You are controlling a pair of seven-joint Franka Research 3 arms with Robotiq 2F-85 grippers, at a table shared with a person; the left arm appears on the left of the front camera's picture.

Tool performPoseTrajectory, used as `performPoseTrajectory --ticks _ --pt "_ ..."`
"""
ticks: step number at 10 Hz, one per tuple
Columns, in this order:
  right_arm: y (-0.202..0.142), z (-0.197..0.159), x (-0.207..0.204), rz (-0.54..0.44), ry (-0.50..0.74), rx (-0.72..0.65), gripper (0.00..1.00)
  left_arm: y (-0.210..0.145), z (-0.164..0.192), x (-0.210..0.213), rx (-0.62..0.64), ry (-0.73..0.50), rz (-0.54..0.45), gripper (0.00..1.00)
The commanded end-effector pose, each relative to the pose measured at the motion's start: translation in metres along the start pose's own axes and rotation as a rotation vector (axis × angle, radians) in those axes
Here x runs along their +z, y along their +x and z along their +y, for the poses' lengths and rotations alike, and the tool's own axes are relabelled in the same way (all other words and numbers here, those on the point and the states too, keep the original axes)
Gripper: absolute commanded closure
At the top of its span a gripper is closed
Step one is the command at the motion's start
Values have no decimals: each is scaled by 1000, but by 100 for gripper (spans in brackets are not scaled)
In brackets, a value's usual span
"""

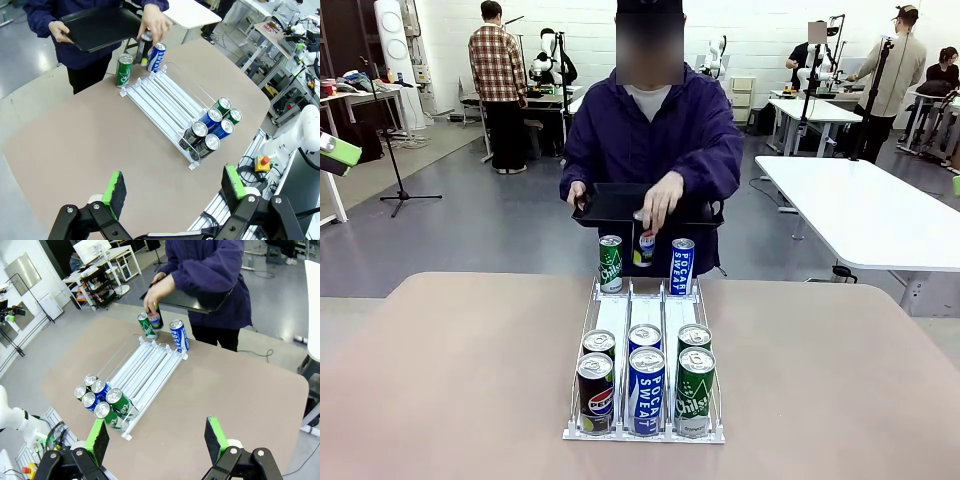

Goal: Retrieve and hand over the desired beverage to the person.
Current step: Pick up a can of the same type that the person held from the Automatic Can Dispenser.

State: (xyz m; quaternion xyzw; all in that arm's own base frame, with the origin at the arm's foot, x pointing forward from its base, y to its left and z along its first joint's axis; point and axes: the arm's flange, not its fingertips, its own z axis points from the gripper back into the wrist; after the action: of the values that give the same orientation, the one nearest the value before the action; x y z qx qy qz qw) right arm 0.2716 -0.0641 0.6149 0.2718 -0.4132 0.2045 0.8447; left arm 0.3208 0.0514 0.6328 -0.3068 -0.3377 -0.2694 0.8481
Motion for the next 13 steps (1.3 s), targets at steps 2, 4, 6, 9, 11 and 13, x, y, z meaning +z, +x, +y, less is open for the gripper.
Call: performPoseTrajectory --ticks 2,4,6,9,11,13 --pt "1 -1 -1 -3 22 5 0 0 2 0 -17 -16 -11 0" --pt "1 -1 -1 -3 22 5 0 0 2 0 -17 -16 -11 0" --pt "1 -1 -1 -3 22 5 0 0 2 0 -17 -16 -11 0" --pt "1 -1 -1 -3 22 5 0 0 2 0 -17 -16 -11 0" --pt "1 -1 -1 -3 22 5 0 0 2 0 -17 -16 -11 0" --pt "1 -1 -1 -3 22 5 0 0 2 0 -17 -16 -11 0"
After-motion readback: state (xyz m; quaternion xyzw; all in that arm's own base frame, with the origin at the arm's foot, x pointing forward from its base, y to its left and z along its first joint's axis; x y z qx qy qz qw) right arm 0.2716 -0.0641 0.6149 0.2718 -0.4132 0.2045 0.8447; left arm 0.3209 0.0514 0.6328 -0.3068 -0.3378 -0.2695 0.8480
